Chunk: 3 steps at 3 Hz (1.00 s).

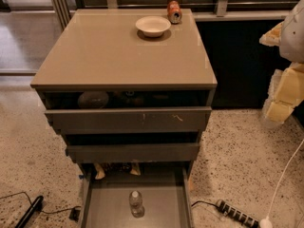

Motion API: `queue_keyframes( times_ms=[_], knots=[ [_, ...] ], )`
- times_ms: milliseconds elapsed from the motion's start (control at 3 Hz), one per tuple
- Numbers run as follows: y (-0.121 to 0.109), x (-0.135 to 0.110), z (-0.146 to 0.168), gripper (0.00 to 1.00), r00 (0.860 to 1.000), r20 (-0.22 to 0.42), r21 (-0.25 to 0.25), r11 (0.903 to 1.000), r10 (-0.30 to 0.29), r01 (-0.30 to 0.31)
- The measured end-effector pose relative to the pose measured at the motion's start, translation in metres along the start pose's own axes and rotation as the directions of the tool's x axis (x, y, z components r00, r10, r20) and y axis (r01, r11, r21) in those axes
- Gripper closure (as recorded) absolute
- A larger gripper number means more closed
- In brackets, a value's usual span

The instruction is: Pick water bottle from bottom drawer and place on counter

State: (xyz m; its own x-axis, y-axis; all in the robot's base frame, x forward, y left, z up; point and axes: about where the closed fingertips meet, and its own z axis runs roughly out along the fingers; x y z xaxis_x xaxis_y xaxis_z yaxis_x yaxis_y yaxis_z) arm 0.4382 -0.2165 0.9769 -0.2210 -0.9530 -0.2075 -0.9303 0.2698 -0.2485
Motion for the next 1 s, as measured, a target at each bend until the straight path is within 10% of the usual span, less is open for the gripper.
queue_keyframes(
  times_ms=[333, 1000],
  knots=[
    [0.000, 0.000, 0.000, 0.00, 1.000, 0.000, 0.000, 1.0000, 0.000, 0.000],
    [0.095, -0.010, 0.078, 0.00, 0.998, 0.020, -0.205, 0.9770, -0.057, 0.059]
  ],
)
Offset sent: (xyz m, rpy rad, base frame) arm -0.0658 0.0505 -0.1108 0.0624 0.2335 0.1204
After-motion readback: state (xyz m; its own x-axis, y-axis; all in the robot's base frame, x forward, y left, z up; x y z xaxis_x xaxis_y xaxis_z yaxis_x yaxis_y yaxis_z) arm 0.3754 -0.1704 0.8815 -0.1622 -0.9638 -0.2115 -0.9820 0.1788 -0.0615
